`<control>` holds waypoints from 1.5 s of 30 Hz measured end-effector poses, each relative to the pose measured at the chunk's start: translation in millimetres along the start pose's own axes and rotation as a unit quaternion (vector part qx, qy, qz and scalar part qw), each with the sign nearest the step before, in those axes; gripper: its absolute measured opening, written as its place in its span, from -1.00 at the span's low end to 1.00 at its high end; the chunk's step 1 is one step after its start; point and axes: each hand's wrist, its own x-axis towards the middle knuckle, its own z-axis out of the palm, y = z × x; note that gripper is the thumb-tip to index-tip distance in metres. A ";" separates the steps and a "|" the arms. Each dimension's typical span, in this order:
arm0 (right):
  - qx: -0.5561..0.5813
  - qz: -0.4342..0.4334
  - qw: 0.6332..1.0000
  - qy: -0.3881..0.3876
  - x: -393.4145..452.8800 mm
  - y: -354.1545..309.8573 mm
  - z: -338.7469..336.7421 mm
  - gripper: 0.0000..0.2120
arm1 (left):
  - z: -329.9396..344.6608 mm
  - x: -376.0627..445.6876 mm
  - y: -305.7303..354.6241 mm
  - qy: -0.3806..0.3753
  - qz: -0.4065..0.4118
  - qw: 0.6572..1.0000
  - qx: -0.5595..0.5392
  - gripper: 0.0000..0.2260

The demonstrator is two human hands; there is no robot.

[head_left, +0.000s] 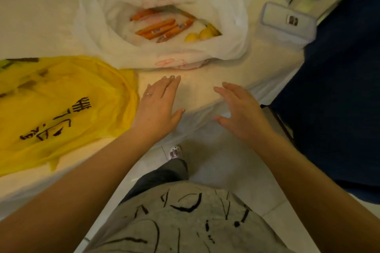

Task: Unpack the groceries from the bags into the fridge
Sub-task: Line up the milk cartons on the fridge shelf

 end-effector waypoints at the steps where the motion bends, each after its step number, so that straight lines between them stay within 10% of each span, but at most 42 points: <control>1: -0.005 -0.008 1.000 -0.004 15.3 6.2 -5.5 -0.33 | 0.3 14.4 0.0 0.003 -0.002 1.000 -0.001 -0.34; 21: -0.062 -0.335 0.935 -0.098 250.7 86.6 -51.6 -0.48 | 26.6 186.2 18.0 -0.033 -0.091 0.994 0.044 -0.27; 27: -0.178 -0.402 0.871 -0.217 276.6 113.6 -44.3 -0.36 | 45.9 182.2 43.5 -0.047 -0.177 0.982 0.056 -0.32; 37: -0.170 -0.519 0.818 -0.181 267.4 146.7 -42.9 -0.54 | 69.2 161.4 91.0 0.041 -0.160 0.985 0.049 -0.59; 40: -0.113 -0.532 0.821 -0.175 260.2 158.9 -43.1 -0.36 | 79.6 154.5 101.6 0.044 -0.170 0.983 0.056 -0.61; 45: -0.087 -0.521 0.828 -0.189 257.7 167.0 -41.2 -0.62 | 86.8 151.9 110.8 0.031 -0.182 0.982 0.038 -0.59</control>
